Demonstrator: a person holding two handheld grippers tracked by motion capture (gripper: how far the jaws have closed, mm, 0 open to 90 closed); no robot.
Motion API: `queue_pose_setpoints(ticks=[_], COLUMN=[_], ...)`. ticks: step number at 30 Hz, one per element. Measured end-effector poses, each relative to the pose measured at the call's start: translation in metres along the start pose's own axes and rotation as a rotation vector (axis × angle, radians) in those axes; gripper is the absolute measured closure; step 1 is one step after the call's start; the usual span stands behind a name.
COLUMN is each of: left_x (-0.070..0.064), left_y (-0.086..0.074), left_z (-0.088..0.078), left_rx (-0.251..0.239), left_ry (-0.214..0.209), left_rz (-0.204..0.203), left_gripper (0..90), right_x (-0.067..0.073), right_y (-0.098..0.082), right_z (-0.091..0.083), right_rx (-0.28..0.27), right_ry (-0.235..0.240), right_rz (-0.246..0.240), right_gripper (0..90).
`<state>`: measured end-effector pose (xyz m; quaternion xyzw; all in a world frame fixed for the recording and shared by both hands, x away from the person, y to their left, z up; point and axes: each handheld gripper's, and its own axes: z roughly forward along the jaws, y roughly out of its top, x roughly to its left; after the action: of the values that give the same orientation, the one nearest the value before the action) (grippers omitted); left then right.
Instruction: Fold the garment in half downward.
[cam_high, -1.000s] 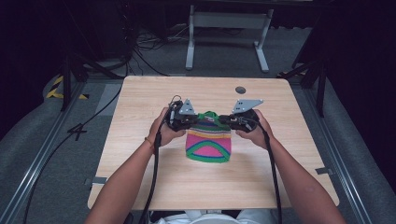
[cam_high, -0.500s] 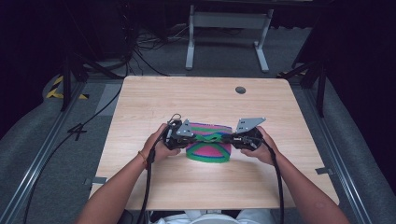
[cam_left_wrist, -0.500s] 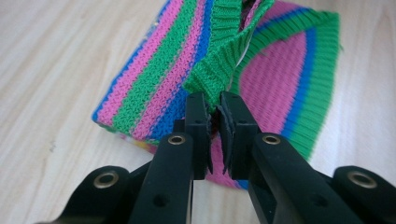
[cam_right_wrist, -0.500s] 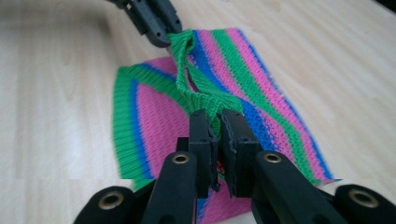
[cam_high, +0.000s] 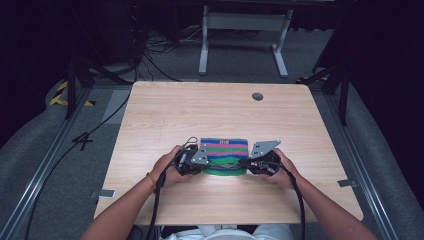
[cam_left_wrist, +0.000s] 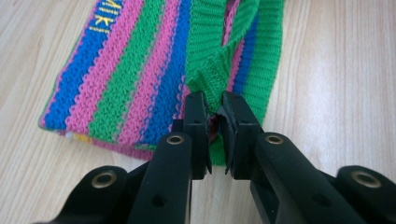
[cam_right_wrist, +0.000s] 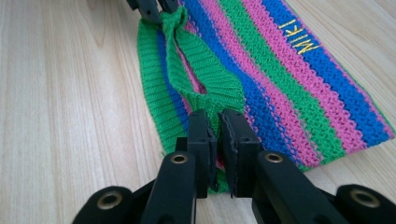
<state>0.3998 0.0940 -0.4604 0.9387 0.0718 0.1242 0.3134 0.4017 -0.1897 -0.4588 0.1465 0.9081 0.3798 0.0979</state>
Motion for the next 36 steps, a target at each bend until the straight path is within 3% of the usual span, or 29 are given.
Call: queue_pose_setpoints(ticks=[4,7,11,13,18,24,30,36], left_x=[-0.004,-0.008,-0.012,-0.013,-0.007,-0.003,-0.002,-0.001], left_y=[-0.005,-0.008,-0.01,-0.011,-0.014,-0.011,-0.013,-0.017], left_z=[0.0,0.0,0.002,0.004,0.008,0.013,0.013,0.006], left_rx=[-0.009,-0.028,-0.032,-0.046,-0.094,-0.094,-0.112,-0.094], left_ry=[-0.009,0.008,0.033,0.045,0.028,0.04,0.032,0.014], left_rz=[0.006,-0.005,0.01,-0.009,-0.066,-0.076,-0.095,-0.115], left_gripper=[77.9,75.2,73.8,73.1,73.8,74.3,73.1,71.8], right_x=[0.004,0.006,0.007,0.008,0.005,-0.003,-0.004,-0.001], right_y=[-0.003,-0.007,-0.009,-0.011,-0.019,-0.024,-0.025,-0.026], right_z=[0.002,0.003,0.001,0.001,0.0,-0.001,-0.001,-0.003], right_rx=[0.017,0.021,0.024,0.023,-0.005,-0.027,-0.02,-0.009], right_ry=[-0.001,0.006,-0.007,-0.014,-0.043,-0.059,-0.086,-0.092], right_rz=[-0.011,0.001,0.002,-0.004,0.008,0.041,0.036,0.03], right_gripper=[81.5,80.6,79.1,78.2,78.3,78.8,78.5,78.1])
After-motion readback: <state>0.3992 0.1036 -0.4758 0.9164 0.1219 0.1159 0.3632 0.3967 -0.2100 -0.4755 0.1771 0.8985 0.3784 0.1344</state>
